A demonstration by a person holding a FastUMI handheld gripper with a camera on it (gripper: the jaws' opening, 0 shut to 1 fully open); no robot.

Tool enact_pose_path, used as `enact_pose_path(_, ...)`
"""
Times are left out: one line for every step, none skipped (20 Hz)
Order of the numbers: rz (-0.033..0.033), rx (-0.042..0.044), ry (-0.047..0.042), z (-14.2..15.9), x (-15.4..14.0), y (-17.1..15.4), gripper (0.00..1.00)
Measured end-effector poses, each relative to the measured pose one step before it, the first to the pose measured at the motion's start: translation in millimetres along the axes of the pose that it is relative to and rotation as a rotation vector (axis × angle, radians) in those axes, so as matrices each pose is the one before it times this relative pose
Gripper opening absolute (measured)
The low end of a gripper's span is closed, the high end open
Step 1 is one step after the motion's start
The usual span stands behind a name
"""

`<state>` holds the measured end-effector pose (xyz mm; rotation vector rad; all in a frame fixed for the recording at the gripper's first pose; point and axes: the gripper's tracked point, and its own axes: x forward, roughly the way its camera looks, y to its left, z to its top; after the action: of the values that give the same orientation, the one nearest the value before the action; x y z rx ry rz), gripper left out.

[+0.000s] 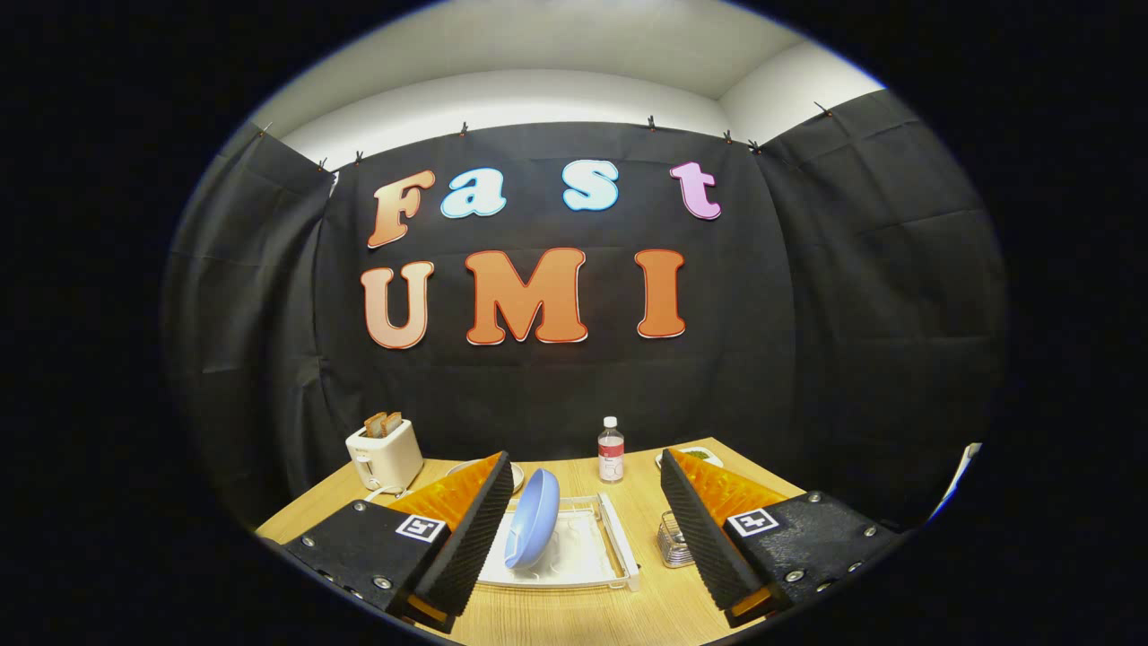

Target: Take the plate from the dish rack, then take the spoon from the basket and place it into the plate.

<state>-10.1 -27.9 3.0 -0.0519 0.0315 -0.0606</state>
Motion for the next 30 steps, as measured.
enact_pose_path(-0.00381,0.00407,0.00382,0.09,-0.58,-2.37,0.98)
enact_pose_path(-0.00496,0.00615,0.00161,-0.09,0.91,-1.79,0.98)
enact_pose_path(-0.00232,0.00562,0.00255,-0.41,0.70,-1.16,0.98)
enact_pose_path(-0.00137,0.00559,0.00600,-0.67,1.59,-0.21,0.98)
enact_pose_path(0.00490,0.00361,0.01010,-2.86,1.87,1.89,0.98)
enact_pose_path(0.00273,-0.00312,0.01628,-2.46,3.14,1.87,0.98)
enact_pose_path(0.00644,-0.00809,0.01556,-2.77,4.66,2.58,0.98)
enact_pose_path(0.00594,-0.00770,0.00981,-0.48,4.16,3.00,0.98)
enact_pose_path(0.01039,-0.00436,0.00900,-0.26,5.63,3.82,0.98)
enact_pose_path(0.00783,-0.00365,0.01065,-1.12,6.20,3.50,0.98)
enact_pose_path(0.00483,-0.00690,0.01630,-3.12,6.97,3.87,0.98)
enact_pose_path(0.00471,-0.00866,0.02340,-4.38,8.57,3.74,0.98)
enact_pose_path(0.00771,-0.00399,0.03287,-6.21,9.15,5.04,0.98)
enact_pose_path(0.01234,-0.00079,0.03996,-8.08,9.78,6.01,0.98)
enact_pose_path(0.00872,-0.00246,0.03380,-5.93,10.90,6.73,0.98)
enact_pose_path(0.00823,-0.00436,0.02838,-5.18,11.59,6.00,0.98)
enact_pose_path(-0.00395,-0.00994,0.02836,-5.59,12.64,3.26,0.98)
enact_pose_path(-0.00258,-0.00885,0.03042,-6.28,11.79,4.09,0.98)
enact_pose_path(0.00567,-0.00953,0.03207,-7.31,12.05,4.67,0.98)
enact_pose_path(-0.00972,-0.00338,0.02896,-4.56,12.60,0.96,0.98)
enact_pose_path(-0.00988,-0.00179,0.03121,-6.09,14.00,-1.29,0.99)
enact_pose_path(-0.01228,-0.00050,0.03400,-5.95,11.30,0.09,0.99)
enact_pose_path(-0.01333,0.00141,0.03760,-7.28,11.07,-0.48,0.99)
enact_pose_path(-0.02197,0.00409,0.03548,-7.06,9.79,-2.16,0.99)
enact_pose_path(-0.01591,-0.00061,0.03243,-8.06,9.53,-0.49,0.99)
enact_pose_path(-0.01148,0.00106,0.02187,-5.33,8.93,0.63,0.99)
enact_pose_path(-0.00555,0.00567,0.02230,-5.38,6.68,2.11,0.98)
enact_pose_path(0.00705,0.00837,0.02037,-5.26,5.37,4.41,0.96)
enact_pose_path(0.00640,0.00608,0.02063,-4.49,5.34,5.34,0.93)
enact_pose_path(-0.00796,0.00021,0.01533,-3.56,3.20,0.70,0.90)
